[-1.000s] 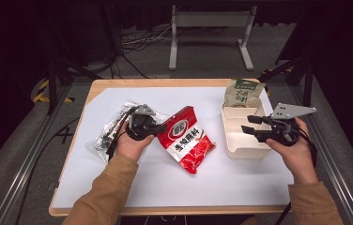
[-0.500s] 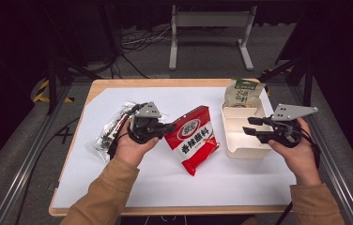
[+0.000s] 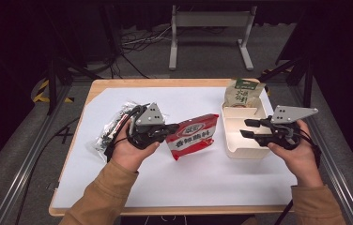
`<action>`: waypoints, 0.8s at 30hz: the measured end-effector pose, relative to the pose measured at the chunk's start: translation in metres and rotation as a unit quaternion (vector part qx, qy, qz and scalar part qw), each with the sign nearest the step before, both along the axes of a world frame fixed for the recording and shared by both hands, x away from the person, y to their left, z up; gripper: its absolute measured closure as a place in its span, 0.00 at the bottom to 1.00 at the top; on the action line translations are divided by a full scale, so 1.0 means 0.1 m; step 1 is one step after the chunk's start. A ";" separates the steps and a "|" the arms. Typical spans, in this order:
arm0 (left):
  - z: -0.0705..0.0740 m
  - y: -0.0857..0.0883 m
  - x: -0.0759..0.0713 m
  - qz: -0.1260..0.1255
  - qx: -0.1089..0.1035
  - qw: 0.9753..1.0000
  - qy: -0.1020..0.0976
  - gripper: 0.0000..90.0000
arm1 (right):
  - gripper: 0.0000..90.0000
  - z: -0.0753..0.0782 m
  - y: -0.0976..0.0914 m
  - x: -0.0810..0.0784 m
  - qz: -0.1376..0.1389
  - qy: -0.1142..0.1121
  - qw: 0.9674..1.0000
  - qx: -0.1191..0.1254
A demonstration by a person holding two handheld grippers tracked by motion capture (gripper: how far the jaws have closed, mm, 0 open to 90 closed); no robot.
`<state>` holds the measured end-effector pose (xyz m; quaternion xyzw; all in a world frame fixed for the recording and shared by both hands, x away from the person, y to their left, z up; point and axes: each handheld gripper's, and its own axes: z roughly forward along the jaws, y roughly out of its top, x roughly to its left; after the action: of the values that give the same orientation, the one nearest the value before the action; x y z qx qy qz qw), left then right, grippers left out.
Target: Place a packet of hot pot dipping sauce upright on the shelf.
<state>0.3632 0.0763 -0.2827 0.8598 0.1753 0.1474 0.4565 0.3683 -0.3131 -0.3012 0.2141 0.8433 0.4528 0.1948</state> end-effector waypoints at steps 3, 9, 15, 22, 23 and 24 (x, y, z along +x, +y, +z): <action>0.04 0.02 -0.02 -0.005 0.001 1.000 -0.006 1.00 | 0.60 0.01 0.06 -0.02 0.011 0.000 1.000 -0.003; 0.11 0.00 -0.08 -0.027 0.017 0.999 -0.007 1.00 | 0.53 0.00 0.19 -0.05 0.030 0.005 1.000 -0.008; 0.15 -0.04 -0.14 -0.063 0.026 0.998 -0.014 1.00 | 0.52 -0.08 0.34 -0.09 0.068 0.019 0.997 -0.016; 0.20 -0.06 -0.20 -0.085 0.025 0.996 -0.021 1.00 | 0.52 -0.19 0.51 -0.09 0.094 0.036 0.994 -0.036; 0.21 -0.07 -0.22 -0.089 0.024 0.996 -0.022 1.00 | 0.52 -0.21 0.53 -0.08 0.095 0.037 0.994 -0.038; 0.22 -0.07 -0.22 -0.091 0.024 0.995 -0.024 1.00 | 0.52 -0.22 0.54 -0.08 0.098 0.038 0.994 -0.040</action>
<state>0.3408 0.0691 -0.2606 0.8792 0.0815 0.1299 0.4511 0.3604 -0.2591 -0.3237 0.1394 0.8844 0.4273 0.1254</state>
